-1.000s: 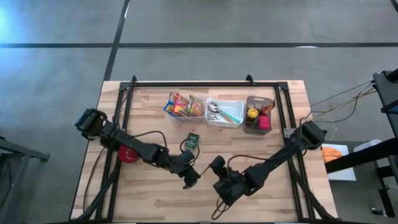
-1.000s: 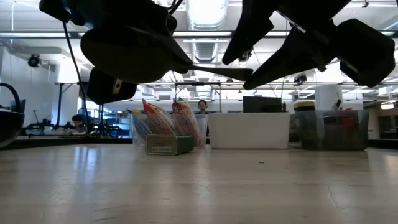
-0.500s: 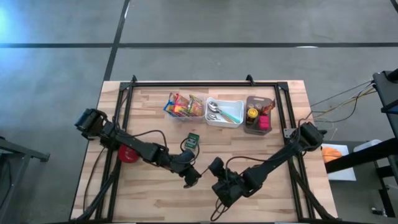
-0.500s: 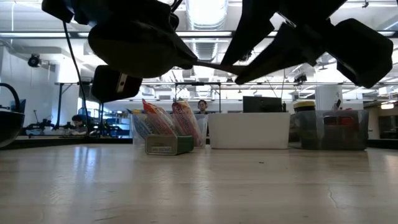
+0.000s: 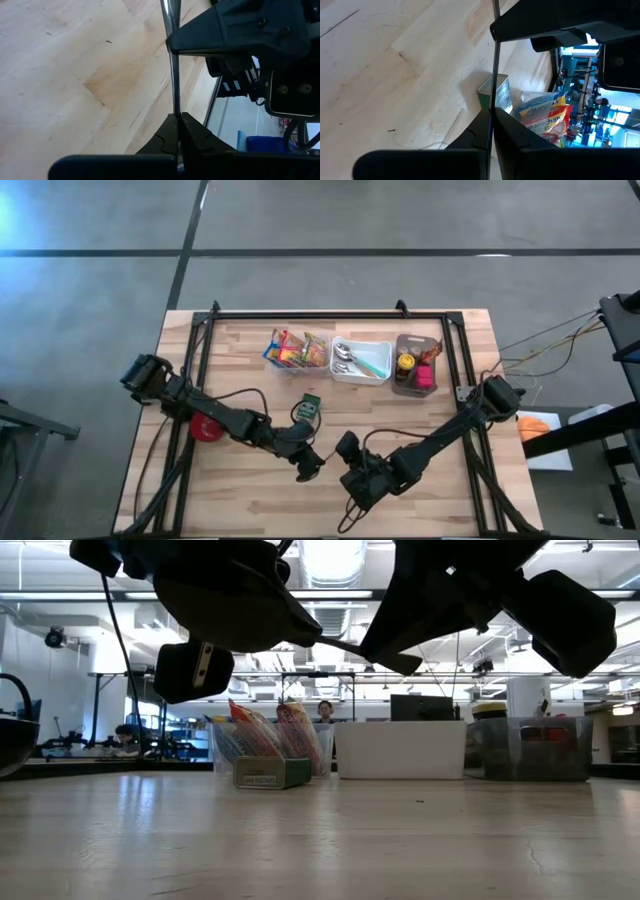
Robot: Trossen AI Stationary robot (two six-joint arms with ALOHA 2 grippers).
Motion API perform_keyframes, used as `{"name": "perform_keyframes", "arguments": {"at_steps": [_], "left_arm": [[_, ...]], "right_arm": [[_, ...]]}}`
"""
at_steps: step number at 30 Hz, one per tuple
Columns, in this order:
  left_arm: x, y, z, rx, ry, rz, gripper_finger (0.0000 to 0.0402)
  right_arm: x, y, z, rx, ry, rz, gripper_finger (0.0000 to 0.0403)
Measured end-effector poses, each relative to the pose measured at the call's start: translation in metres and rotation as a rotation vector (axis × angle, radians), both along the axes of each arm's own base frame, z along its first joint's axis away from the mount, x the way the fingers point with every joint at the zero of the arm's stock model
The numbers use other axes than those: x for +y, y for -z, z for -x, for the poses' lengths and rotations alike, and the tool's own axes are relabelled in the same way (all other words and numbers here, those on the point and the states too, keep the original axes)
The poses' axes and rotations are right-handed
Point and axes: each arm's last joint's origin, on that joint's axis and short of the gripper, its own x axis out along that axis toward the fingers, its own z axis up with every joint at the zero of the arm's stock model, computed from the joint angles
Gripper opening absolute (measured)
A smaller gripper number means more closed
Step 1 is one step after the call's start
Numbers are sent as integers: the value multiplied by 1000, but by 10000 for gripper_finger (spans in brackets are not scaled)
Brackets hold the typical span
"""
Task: Pick & Place Food Item
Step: Put the black spoon into the white bin
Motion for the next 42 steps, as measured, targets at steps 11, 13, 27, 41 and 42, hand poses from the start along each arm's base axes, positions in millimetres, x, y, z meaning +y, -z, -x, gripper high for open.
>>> {"name": "perform_keyframes", "arguments": {"at_steps": [11,13,27,41,42], "left_arm": [[-1,-4,-2,-51,10,-1,29],[-1,-7,-4,-91,22,-10,49],[0,-28,-2,-213,42,-64,146],[3,-111,55,-467,194,-399,148],[5,-117,60,-487,204,-405,148]], "right_arm": [[-3,1,-2,8,4,-14,8],[-3,1,-2,26,-13,-35,8],[-9,0,-3,39,27,-139,8],[-69,-17,21,-12,262,-324,8],[-74,-18,24,-38,278,-344,8]]}}
